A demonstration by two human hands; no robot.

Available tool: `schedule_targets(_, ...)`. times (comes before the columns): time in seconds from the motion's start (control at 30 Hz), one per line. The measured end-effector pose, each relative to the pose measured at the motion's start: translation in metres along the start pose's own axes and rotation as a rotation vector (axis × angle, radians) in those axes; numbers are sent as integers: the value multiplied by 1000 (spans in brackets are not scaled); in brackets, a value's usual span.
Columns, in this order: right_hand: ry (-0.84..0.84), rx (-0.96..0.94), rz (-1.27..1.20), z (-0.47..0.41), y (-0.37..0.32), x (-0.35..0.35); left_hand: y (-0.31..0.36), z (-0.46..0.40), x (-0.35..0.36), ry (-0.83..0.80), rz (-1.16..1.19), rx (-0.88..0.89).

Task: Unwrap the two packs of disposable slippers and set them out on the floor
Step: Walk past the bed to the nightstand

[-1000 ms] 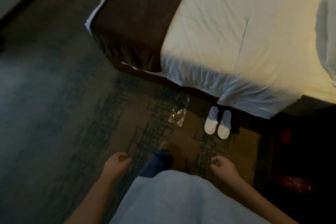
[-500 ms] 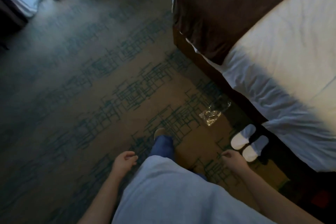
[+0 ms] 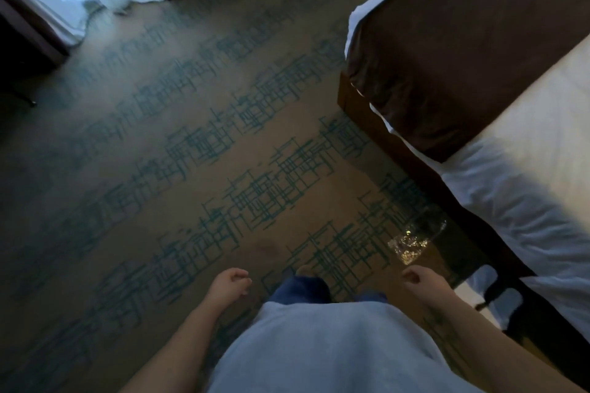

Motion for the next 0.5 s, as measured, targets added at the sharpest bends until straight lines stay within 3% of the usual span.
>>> schedule_targets(0.23, 13, 51, -117, -35, -72, -7, 92, -74, -61, 82, 132, 71)
schedule_targets(0.5, -127, 95, -130, -143, -157, -47, 157, -141, -61, 43, 211, -61)
Point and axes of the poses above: each hand's wrist, its own z-axis away from the middle knuckle, its own x-axis out of the palm, y = z × x, the point moved 5 cm from there along -z, towards the middle knuckle, and after that the axes turned 8 degrees about y, right-handed, at the moved point
